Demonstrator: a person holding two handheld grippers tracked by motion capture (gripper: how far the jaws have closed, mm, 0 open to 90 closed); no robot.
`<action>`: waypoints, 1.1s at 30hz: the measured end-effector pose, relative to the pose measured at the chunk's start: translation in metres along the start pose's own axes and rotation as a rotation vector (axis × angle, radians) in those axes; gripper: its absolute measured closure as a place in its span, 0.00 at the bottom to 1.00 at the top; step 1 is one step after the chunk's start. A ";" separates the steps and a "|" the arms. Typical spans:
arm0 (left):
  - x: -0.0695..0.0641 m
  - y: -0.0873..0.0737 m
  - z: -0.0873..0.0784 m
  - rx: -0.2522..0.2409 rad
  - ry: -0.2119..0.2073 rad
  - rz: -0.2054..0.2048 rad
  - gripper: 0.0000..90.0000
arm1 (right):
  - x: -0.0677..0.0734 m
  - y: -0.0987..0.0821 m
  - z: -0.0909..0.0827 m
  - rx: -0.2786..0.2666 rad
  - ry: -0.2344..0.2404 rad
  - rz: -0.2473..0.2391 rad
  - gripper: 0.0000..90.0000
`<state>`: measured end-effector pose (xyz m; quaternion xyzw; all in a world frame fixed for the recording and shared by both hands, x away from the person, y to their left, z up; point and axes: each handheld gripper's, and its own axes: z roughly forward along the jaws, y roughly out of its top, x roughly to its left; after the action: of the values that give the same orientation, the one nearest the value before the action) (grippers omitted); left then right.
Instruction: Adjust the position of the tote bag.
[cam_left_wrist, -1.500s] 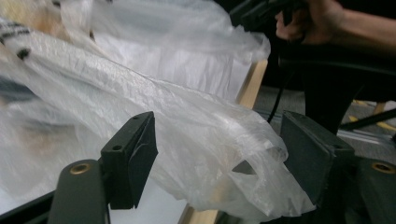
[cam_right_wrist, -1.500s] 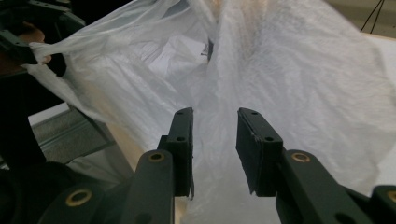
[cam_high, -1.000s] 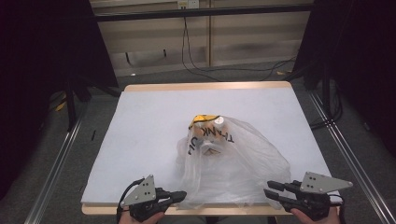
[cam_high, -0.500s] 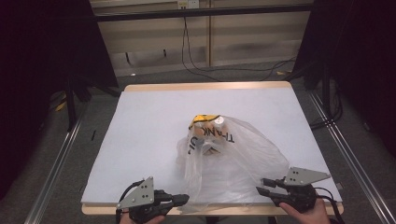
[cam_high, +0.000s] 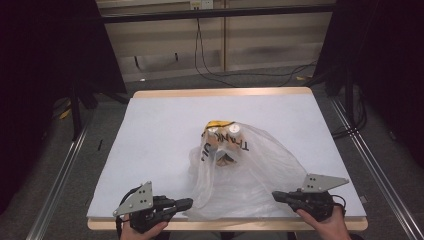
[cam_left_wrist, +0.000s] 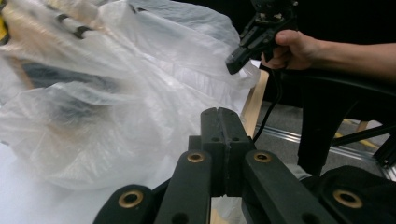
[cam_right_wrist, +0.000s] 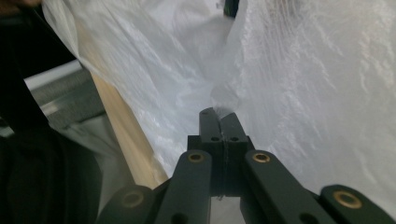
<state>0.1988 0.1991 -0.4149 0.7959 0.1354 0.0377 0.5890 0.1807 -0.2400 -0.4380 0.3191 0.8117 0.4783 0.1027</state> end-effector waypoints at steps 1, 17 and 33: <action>0.001 0.003 -0.002 -0.008 0.006 -0.004 1.00 | -0.003 0.007 -0.004 -0.048 0.023 0.010 1.00; 0.019 0.036 -0.029 -0.076 0.101 0.021 1.00 | -0.018 0.057 -0.042 -0.258 0.037 -0.025 1.00; 0.040 0.100 -0.051 -0.193 0.155 0.100 1.00 | -0.035 0.119 -0.062 -0.420 0.006 -0.076 1.00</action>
<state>0.2432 0.2297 -0.3090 0.7359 0.1365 0.1413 0.6479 0.2281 -0.2653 -0.3102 0.2582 0.7060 0.6337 0.1824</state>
